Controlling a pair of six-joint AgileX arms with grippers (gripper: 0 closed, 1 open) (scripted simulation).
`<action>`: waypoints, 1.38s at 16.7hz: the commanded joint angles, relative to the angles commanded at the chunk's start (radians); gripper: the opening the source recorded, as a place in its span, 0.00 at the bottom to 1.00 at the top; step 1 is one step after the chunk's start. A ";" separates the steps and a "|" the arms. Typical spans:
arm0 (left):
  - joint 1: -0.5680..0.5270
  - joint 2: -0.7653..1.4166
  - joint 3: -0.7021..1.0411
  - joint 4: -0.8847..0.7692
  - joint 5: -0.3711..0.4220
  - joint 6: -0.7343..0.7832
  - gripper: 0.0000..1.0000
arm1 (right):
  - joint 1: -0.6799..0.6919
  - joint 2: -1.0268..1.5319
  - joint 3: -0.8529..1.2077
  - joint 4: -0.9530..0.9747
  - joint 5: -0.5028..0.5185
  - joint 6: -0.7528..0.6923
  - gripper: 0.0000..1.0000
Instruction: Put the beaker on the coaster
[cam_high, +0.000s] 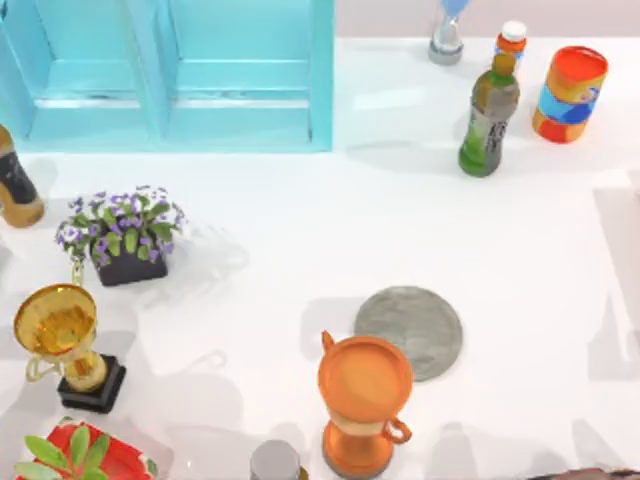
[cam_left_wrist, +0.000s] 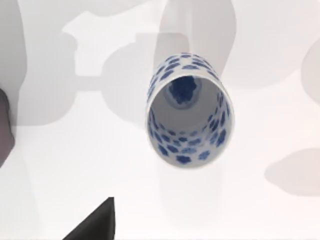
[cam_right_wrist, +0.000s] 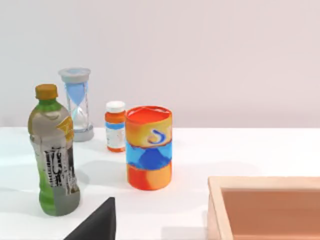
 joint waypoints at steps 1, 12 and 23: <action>-0.004 -0.003 -0.002 0.002 -0.001 -0.001 1.00 | 0.000 0.000 0.000 0.000 0.000 0.000 1.00; 0.002 0.111 -0.268 0.385 0.000 0.004 1.00 | 0.000 0.000 0.000 0.000 0.000 0.000 1.00; 0.004 0.117 -0.285 0.402 0.000 0.006 0.55 | 0.000 0.000 0.000 0.000 0.000 0.000 1.00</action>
